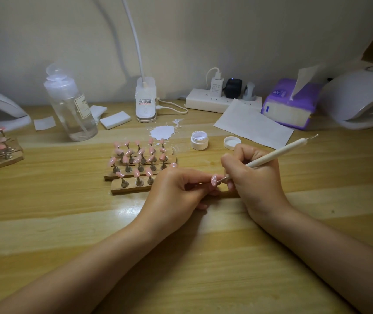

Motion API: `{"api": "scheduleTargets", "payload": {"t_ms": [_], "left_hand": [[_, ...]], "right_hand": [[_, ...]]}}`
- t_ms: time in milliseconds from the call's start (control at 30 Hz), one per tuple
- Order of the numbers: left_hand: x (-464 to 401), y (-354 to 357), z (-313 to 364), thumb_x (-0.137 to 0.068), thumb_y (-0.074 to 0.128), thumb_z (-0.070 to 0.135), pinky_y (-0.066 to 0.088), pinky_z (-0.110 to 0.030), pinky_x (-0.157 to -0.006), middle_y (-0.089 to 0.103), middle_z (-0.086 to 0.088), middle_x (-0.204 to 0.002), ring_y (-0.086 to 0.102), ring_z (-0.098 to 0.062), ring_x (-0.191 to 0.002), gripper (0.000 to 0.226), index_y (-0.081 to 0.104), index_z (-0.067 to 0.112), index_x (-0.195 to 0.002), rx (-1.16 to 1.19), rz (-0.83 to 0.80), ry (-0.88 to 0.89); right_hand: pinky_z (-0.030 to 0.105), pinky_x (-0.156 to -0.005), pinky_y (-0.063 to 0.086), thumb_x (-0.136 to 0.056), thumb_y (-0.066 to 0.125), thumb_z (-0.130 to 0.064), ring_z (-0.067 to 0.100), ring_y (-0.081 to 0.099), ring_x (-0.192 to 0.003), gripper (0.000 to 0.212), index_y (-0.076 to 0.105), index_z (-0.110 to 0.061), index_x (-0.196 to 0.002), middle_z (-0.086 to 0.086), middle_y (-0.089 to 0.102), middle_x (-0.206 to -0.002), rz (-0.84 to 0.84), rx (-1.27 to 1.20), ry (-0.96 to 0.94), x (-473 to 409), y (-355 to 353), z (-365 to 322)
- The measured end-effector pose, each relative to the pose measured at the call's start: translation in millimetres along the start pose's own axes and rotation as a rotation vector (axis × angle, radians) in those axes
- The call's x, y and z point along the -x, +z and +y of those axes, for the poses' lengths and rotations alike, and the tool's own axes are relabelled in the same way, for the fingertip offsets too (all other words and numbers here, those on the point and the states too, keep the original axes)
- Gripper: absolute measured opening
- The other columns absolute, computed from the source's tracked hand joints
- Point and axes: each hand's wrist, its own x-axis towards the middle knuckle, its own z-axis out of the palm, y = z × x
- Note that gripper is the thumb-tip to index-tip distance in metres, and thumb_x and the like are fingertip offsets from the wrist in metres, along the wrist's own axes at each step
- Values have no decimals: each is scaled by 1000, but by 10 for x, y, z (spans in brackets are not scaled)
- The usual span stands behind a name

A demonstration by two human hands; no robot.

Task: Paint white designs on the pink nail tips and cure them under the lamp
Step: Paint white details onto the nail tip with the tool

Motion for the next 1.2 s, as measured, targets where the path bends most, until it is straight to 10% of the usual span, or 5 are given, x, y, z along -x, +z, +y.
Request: {"api": "scheduleTargets", "payload": {"t_ms": [1200], "left_hand": [[6,-3,9,-83,63,2,50,-12,-51,71,13,-68,67,-1,-69,33,72,32,-73,-19,2,4]], "right_hand": [[10,-37,32,-72,53,11,0,42,-30,38,36,-8,-44,-7,43,-29,-46,78,-27,21,3,11]]}}
